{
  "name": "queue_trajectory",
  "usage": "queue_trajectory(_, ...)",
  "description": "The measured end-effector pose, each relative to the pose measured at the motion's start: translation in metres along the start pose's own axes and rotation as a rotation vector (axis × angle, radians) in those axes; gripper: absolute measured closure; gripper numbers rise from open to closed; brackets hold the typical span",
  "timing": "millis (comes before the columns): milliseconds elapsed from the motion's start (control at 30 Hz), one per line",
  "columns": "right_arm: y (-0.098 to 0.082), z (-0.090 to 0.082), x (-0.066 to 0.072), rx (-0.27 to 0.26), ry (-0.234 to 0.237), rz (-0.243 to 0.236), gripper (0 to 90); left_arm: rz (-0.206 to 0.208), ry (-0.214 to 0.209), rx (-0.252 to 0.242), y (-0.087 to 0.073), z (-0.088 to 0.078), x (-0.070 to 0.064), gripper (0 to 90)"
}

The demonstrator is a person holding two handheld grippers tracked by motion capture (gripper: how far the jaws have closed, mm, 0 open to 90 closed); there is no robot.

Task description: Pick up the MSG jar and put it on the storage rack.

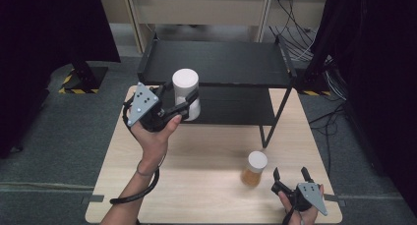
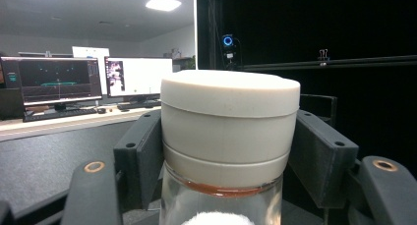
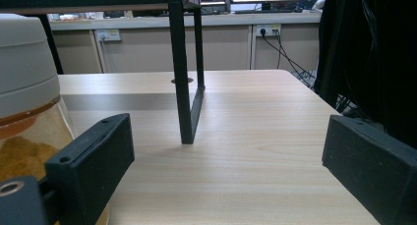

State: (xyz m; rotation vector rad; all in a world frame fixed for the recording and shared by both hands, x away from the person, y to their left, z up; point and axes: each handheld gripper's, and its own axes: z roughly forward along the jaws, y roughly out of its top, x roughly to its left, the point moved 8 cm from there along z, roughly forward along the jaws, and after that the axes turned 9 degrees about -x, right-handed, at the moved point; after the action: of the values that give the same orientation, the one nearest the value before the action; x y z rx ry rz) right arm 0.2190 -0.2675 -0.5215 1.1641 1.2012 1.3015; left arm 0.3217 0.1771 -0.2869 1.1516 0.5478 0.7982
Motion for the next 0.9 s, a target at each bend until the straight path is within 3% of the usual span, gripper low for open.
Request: queue_trajectory(900, 0.000, 0.000, 0.000, 0.000, 0.001, 0.001, 5.5, 0.001, 0.024, -0.036, 0.037, 0.008, 0.006, 33.4)
